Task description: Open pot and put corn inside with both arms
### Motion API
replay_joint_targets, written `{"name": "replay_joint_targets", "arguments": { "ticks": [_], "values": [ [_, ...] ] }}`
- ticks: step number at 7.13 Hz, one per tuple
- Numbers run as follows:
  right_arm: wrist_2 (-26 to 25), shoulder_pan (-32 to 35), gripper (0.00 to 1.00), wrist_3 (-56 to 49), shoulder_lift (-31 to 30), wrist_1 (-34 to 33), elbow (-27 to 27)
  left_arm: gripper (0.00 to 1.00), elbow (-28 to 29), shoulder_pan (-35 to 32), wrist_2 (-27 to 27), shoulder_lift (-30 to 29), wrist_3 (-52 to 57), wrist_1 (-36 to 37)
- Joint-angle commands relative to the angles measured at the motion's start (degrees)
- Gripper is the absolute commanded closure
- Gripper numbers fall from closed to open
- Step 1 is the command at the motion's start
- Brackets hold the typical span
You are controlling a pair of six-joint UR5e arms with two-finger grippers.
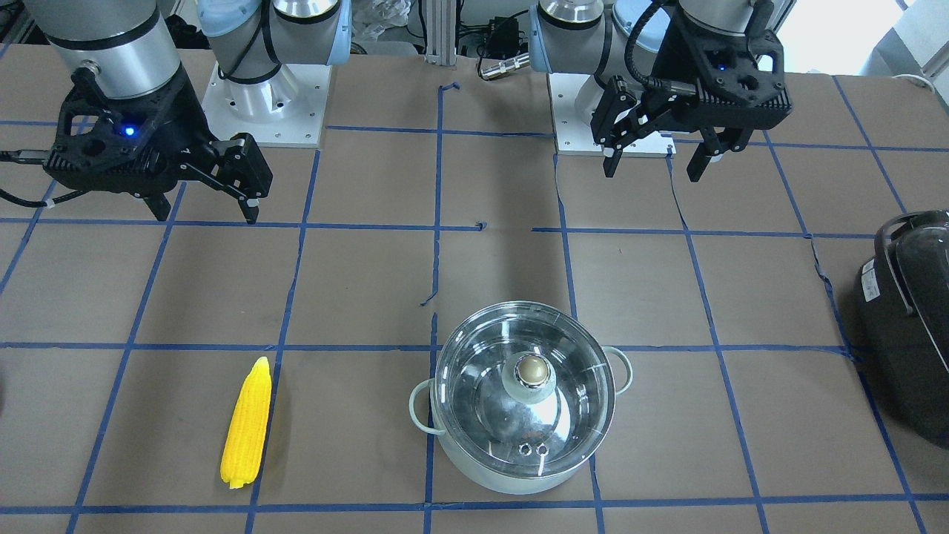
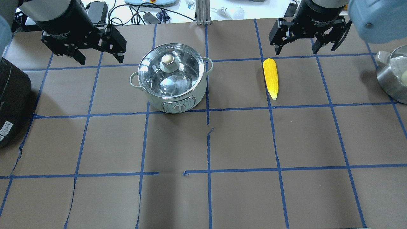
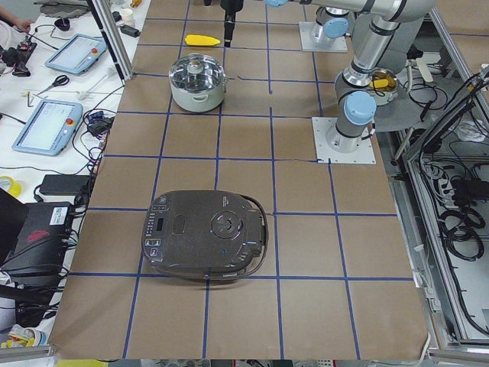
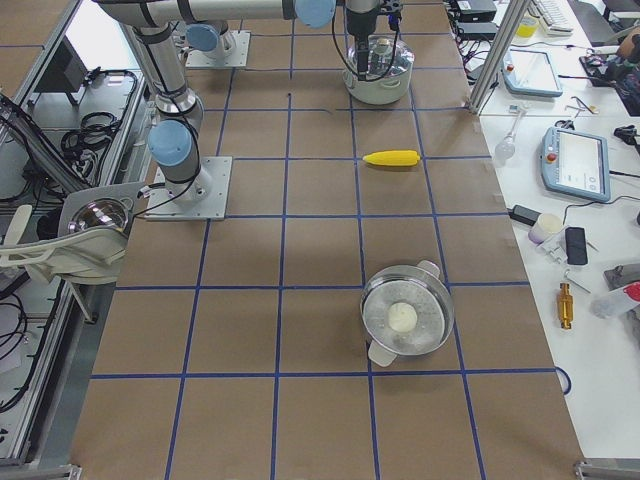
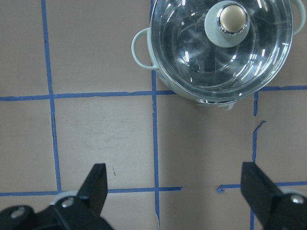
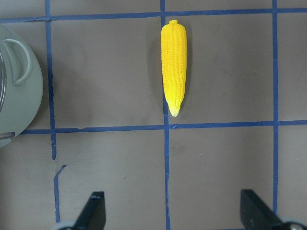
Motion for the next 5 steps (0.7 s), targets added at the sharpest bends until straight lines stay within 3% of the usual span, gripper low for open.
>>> {"name": "replay_joint_targets", "arguments": {
  "ticks": [1, 2, 5],
  "values": [
    [-0.04, -0.09, 0.0, 0.0, 0.0, 0.1, -0.16, 0.0, 4.2, 0.03, 0.27, -3.64, -4.04, 0.0],
    [0.05, 0.0, 0.0, 0.0, 0.0, 0.1, -0.16, 0.0, 6.93, -0.49, 0.18, -6.36, -4.52, -0.61],
    [-0.04, 0.0, 0.0, 0.0, 0.0, 0.1, -0.07, 0.0, 7.75, -3.48, 0.62, -13.31, -6.44, 4.83]
  ]
}}
